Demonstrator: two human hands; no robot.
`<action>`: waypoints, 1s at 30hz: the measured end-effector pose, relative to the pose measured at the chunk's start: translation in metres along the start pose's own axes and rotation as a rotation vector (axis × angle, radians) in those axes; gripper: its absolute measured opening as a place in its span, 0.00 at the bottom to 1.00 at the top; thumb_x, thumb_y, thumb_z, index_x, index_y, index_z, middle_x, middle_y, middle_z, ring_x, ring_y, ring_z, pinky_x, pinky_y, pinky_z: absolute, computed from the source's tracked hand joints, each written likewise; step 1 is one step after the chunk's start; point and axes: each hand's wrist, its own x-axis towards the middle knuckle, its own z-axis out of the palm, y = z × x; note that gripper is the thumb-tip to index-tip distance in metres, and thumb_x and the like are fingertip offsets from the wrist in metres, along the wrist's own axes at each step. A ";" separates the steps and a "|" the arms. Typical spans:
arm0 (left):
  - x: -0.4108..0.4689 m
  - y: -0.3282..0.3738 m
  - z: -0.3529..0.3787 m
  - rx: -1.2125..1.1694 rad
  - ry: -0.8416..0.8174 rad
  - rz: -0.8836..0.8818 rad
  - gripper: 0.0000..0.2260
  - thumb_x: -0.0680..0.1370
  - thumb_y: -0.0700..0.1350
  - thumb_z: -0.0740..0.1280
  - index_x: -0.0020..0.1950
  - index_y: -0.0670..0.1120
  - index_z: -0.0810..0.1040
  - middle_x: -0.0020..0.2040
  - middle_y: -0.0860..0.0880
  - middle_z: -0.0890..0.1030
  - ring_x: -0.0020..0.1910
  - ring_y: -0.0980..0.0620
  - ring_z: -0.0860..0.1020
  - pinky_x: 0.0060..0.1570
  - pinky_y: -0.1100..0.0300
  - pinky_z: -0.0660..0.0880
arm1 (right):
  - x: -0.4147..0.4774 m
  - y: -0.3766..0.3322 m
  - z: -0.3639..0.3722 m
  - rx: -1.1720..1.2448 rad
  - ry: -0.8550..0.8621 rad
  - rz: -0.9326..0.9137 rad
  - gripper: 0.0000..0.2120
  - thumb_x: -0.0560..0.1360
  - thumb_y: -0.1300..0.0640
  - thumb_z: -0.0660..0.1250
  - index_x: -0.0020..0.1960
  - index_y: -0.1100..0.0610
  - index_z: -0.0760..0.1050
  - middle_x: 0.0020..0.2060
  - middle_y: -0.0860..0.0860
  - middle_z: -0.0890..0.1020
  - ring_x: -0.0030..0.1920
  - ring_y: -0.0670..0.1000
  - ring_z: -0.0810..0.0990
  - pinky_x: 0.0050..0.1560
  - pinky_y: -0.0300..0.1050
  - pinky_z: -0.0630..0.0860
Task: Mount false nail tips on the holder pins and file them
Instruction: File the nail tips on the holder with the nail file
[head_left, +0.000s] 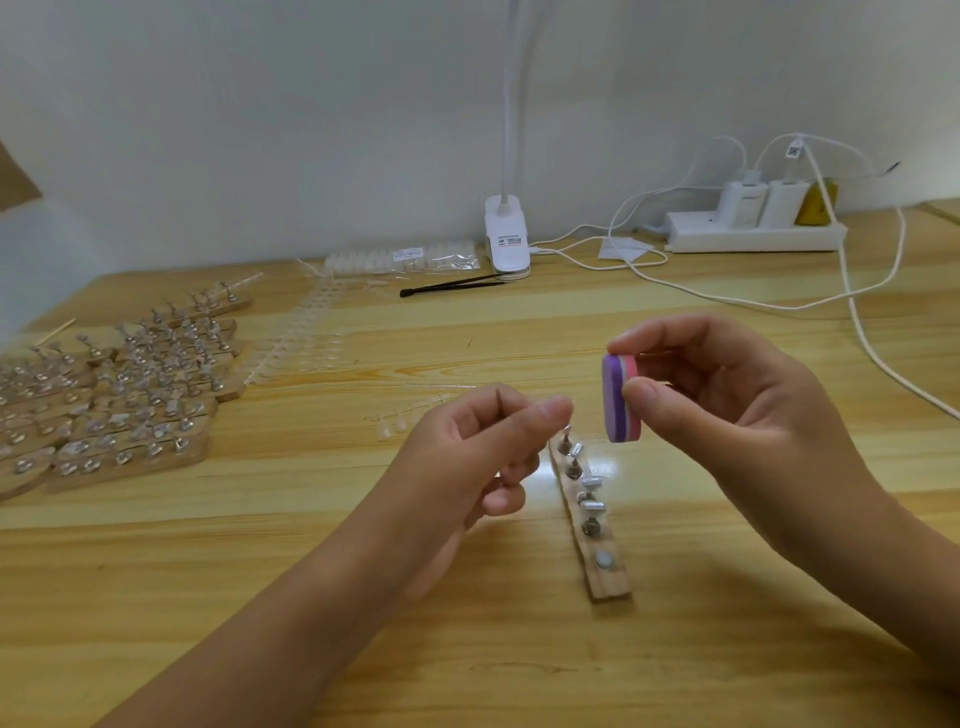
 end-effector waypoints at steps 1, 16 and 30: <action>0.000 0.001 -0.001 -0.006 0.012 -0.004 0.10 0.69 0.50 0.75 0.39 0.45 0.78 0.34 0.51 0.70 0.28 0.59 0.67 0.23 0.70 0.65 | -0.001 0.000 0.000 0.008 -0.013 -0.006 0.09 0.69 0.59 0.71 0.49 0.54 0.79 0.41 0.45 0.84 0.42 0.42 0.82 0.42 0.32 0.77; -0.003 -0.003 0.005 0.021 -0.001 -0.003 0.08 0.68 0.50 0.74 0.34 0.49 0.79 0.31 0.53 0.71 0.27 0.59 0.66 0.23 0.70 0.64 | 0.001 0.000 -0.001 -0.006 -0.125 0.050 0.08 0.72 0.58 0.74 0.50 0.56 0.82 0.41 0.48 0.85 0.40 0.44 0.82 0.43 0.33 0.78; 0.001 -0.008 -0.002 0.033 0.020 0.023 0.16 0.66 0.58 0.75 0.43 0.47 0.83 0.30 0.55 0.70 0.26 0.60 0.66 0.23 0.71 0.64 | 0.008 0.005 -0.015 -0.322 -0.207 0.009 0.11 0.75 0.64 0.68 0.55 0.53 0.81 0.46 0.52 0.84 0.42 0.49 0.82 0.41 0.37 0.79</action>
